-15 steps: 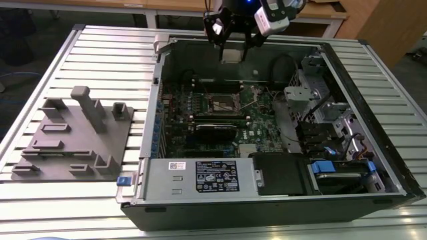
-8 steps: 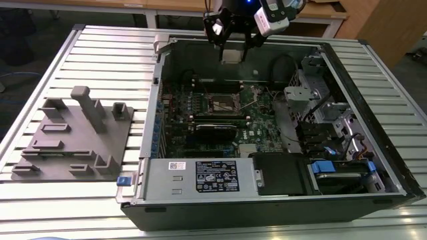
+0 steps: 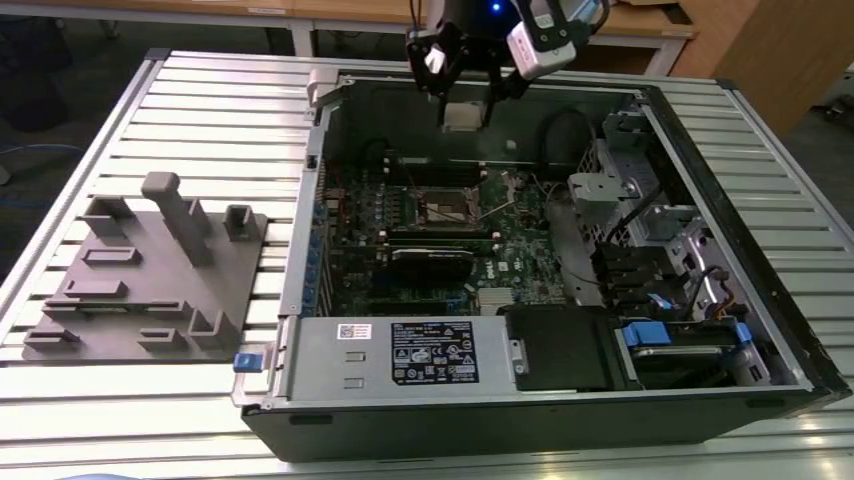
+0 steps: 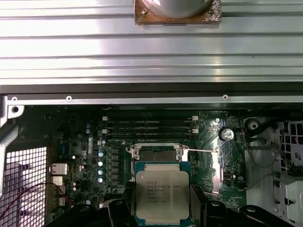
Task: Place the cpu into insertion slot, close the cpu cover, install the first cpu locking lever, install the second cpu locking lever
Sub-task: 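Place the cpu into insertion slot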
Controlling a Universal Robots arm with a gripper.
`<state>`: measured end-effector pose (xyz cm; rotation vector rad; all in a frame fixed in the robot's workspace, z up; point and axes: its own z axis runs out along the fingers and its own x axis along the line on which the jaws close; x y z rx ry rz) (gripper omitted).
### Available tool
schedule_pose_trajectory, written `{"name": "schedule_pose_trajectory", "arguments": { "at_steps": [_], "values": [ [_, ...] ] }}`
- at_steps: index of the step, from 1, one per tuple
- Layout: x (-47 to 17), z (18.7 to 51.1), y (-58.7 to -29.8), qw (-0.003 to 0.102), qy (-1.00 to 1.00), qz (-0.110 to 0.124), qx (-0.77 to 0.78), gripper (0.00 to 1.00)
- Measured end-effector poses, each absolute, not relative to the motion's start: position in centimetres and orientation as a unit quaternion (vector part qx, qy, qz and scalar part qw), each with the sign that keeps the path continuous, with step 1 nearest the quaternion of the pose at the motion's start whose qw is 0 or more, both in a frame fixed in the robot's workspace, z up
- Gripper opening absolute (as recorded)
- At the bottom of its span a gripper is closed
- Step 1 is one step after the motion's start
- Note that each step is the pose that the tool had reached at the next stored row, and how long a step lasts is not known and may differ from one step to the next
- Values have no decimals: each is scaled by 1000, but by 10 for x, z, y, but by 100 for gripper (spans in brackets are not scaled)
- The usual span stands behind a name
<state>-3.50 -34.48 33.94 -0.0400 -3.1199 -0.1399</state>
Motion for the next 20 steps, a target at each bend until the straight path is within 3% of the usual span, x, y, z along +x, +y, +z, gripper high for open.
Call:
{"name": "schedule_pose_trajectory", "arguments": {
  "at_steps": [20],
  "values": [
    [-35,331,-345,9,-999,-45,-13,54]
  ]
}}
